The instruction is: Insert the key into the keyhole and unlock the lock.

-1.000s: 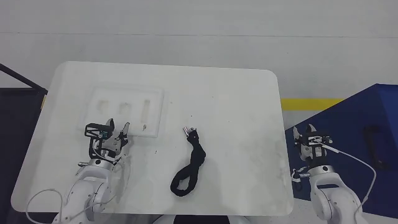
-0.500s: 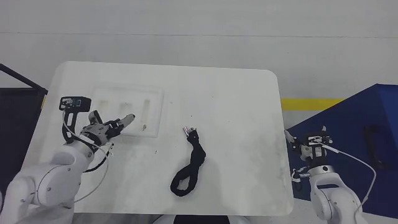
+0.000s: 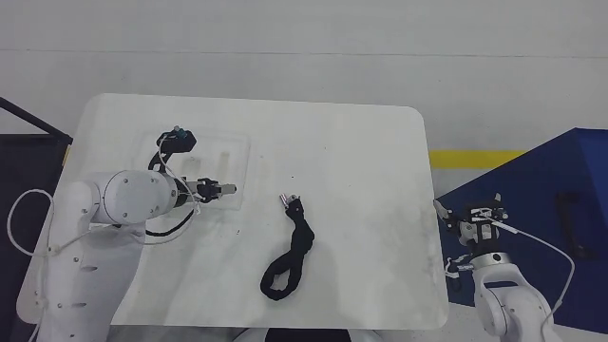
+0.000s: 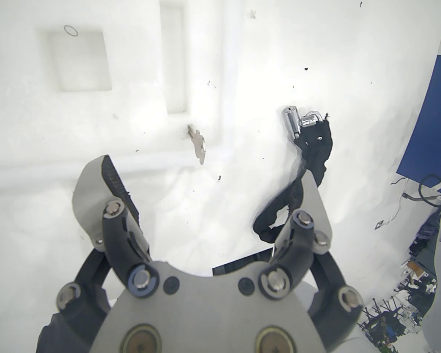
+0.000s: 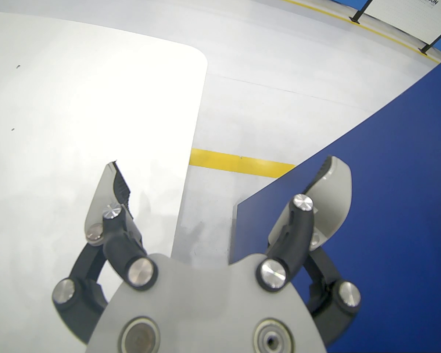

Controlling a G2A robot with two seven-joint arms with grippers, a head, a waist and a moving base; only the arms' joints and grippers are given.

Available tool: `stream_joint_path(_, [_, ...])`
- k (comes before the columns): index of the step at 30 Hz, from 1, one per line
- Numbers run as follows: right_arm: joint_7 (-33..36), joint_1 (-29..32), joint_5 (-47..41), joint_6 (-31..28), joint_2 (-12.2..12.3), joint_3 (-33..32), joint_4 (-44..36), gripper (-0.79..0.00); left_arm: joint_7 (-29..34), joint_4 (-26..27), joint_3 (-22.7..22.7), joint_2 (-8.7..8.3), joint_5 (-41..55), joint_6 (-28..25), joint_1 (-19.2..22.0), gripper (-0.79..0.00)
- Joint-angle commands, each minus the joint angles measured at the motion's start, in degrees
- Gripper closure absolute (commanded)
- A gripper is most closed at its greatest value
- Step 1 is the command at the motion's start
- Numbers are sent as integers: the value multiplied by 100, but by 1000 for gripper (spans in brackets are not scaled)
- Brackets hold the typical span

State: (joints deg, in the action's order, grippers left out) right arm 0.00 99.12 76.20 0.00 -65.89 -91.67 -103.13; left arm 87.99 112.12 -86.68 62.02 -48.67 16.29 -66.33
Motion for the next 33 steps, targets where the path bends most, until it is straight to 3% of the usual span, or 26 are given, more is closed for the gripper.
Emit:
stream_joint_path(1, [0, 0, 0, 0, 0, 0, 0, -785, 1, 1, -1, 0, -2, 0, -1, -785])
stream_joint_path(9, [0, 0, 0, 0, 0, 0, 0, -785, -46, -3, 5, 1, 4, -17, -16, -785])
stream_joint_path(14, [0, 0, 0, 0, 0, 0, 0, -785, -38, 51, 28, -30, 69, -335, -134, -785])
stream_joint_path(20, [0, 0, 0, 0, 0, 0, 0, -785, 1, -111, 522, -63, -302, -316, 12, -785])
stream_joint_path(22, [0, 0, 0, 0, 0, 0, 0, -785, 1, -311, 657, -71, -325, -276, 150, -653])
stream_joint_path(23, [0, 0, 0, 0, 0, 0, 0, -785, 1, -419, 719, -74, -310, -255, 218, -465])
stream_joint_path(24, [0, 0, 0, 0, 0, 0, 0, -785, 1, -529, 784, -79, -282, -269, 293, -372])
stream_joint_path(33, [0, 0, 0, 0, 0, 0, 0, -785, 1, -950, 1030, -154, -182, -231, 637, -283])
